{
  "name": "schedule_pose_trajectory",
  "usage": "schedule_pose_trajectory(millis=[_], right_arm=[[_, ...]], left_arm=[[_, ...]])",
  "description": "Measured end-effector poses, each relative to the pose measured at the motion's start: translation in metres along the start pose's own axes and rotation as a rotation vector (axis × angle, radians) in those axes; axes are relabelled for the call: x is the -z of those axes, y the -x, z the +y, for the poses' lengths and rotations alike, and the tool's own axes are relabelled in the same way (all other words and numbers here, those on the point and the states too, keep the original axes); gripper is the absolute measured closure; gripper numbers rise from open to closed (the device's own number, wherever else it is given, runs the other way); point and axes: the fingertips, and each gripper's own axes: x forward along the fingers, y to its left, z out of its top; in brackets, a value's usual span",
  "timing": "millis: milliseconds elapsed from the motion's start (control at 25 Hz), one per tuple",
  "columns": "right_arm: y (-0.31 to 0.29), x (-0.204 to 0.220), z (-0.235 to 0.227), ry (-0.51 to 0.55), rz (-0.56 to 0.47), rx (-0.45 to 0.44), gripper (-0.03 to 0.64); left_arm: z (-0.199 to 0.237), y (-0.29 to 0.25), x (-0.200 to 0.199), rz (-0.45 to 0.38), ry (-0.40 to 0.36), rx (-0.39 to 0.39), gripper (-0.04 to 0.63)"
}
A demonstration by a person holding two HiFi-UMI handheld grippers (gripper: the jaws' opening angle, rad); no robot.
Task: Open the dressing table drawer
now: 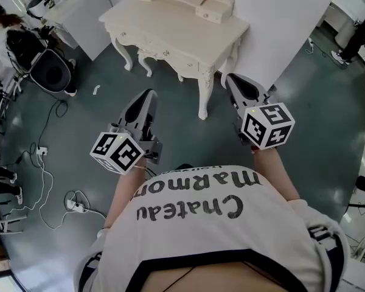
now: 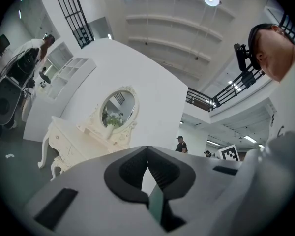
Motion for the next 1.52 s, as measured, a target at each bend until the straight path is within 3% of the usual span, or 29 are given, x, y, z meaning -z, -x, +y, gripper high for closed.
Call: schedule_pose_trajectory(millis=[280, 480, 1000, 1520], right_arm=[[-0.04, 0.025, -0.013, -0.009, 0.074, 0.016, 0.584], [-0.077, 0.025, -0.03, -0.026, 0.075, 0.055, 0.584], [-0.197, -0.002, -0.077, -0.058, 0.075, 0.158, 0.584], [-0.284, -0.031, -0.103, -0.067, 0.028, 0.235, 0.584]], left_arm=[[0.04, -0.027, 0.021, 0.078, 0.058, -0.013, 0.572], [0.072, -0.061, 0.017, 0.094, 0.076, 0.032, 0.572], [0.162, -0.178, -0.033, 0.125, 0.067, 0.158, 0.571], [0.24, -0.239, -0.071, 0.116, 0.062, 0.221, 0.571]])
